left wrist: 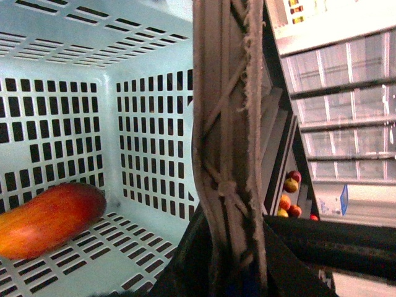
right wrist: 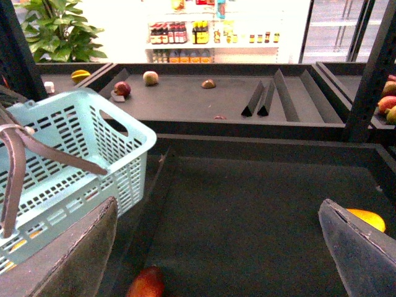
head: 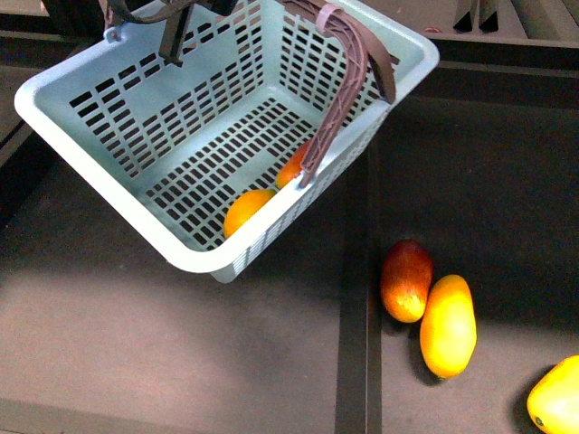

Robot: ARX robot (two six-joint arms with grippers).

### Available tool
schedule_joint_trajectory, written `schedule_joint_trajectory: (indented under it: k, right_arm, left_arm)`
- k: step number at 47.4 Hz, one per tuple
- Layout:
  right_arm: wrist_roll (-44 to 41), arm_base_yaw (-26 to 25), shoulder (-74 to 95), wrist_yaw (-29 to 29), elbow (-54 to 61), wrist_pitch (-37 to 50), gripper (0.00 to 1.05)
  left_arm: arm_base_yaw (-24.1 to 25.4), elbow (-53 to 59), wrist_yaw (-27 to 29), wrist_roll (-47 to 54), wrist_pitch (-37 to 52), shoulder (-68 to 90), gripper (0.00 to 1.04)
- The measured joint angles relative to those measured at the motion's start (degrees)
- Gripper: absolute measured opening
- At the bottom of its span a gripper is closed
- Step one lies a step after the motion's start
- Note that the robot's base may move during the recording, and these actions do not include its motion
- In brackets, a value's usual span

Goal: Pick lemon and mango into basket

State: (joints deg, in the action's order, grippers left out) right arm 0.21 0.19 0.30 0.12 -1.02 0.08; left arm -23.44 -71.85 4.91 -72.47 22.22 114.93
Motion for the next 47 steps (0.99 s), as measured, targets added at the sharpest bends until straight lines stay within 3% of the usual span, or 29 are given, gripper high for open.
schedule_joint_trajectory:
  k: [15, 37, 47]
  right_arm:
    - [0.0, 0.0, 0.0, 0.0, 0.0, 0.0, 0.96]
    - [0.0, 0.0, 0.0, 0.0, 0.0, 0.0, 0.96]
    - [0.0, 0.0, 0.0, 0.0, 0.0, 0.0, 0.96]
  left_arm:
    - [6.6, -3.6, 2.5, -6.5, -2.6, 4.3, 0.06]
    - [10.0, -1.3, 7.2, -13.6, -3.9, 5.8, 0.06]
    - [10.2, -1.0, 8.8, -15.5, -6.3, 5.8, 0.49]
